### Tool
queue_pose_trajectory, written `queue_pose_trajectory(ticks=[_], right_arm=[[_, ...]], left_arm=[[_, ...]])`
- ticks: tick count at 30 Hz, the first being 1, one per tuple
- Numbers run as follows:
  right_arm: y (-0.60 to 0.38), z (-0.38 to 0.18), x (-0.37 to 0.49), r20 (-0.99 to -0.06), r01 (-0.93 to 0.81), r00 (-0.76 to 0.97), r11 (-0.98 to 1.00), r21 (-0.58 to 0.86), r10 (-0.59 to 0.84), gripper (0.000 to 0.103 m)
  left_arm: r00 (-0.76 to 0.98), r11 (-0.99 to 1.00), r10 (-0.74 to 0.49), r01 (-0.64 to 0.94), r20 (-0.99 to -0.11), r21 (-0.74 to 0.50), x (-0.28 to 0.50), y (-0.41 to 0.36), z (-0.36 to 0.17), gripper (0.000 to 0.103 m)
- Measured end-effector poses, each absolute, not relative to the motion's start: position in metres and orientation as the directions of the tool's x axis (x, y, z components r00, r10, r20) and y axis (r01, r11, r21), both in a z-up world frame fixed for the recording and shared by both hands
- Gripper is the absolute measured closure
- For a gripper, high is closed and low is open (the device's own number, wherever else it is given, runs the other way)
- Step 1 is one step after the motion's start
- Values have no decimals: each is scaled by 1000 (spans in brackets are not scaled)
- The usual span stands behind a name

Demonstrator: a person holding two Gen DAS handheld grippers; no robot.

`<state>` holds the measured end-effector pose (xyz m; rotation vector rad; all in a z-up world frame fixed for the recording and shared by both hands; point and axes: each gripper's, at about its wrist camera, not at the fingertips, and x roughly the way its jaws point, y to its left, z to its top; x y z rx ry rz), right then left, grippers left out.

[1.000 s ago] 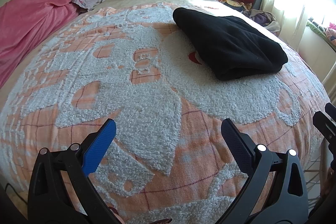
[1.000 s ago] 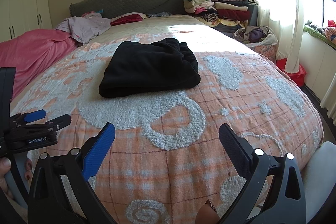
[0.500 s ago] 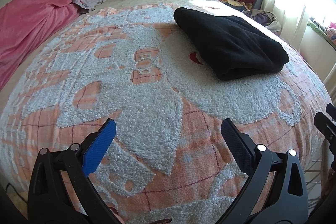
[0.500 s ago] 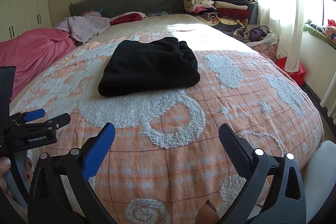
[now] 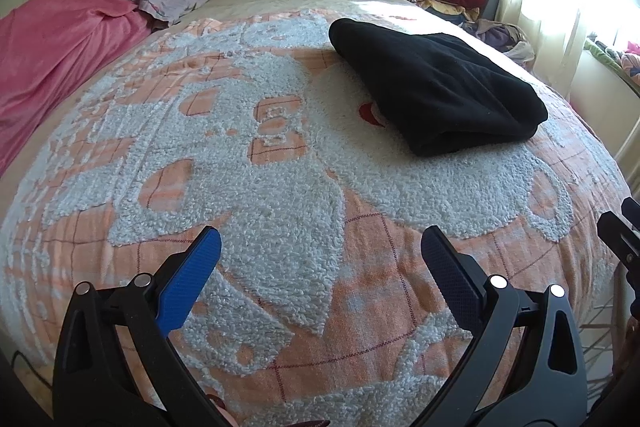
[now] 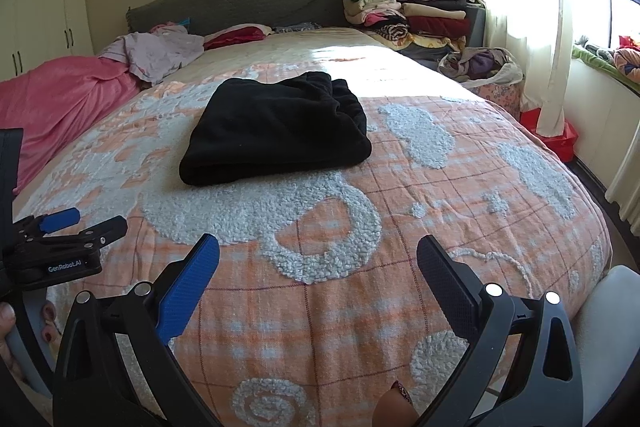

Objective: Fold small clothes

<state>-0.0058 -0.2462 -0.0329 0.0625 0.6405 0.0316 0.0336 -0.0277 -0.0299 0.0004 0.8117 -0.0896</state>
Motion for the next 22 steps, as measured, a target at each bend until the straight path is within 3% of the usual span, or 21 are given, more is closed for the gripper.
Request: queue_pose_trajectory(ticks=[6, 13, 18, 22], right_arm=[[-267, -36, -14, -588, 91, 808, 994, 54, -42, 5], [-381, -52, -53, -625, 462, 711, 884, 69, -323, 5], [-517, -75, -100, -667, 761, 497, 648, 28, -555, 5], [-628, -106, -126, -718, 911, 241, 407, -64, -652, 5]], left_arm=[[684, 997, -71, 61, -726, -41, 35, -24, -28, 9], [689, 990, -38, -73, -723, -122, 64, 40, -11, 9], [693, 950, 143, -296, -707, -97, 111, 169, 14, 9], [593, 854, 373, -520, -714, 15, 147, 290, 15, 9]])
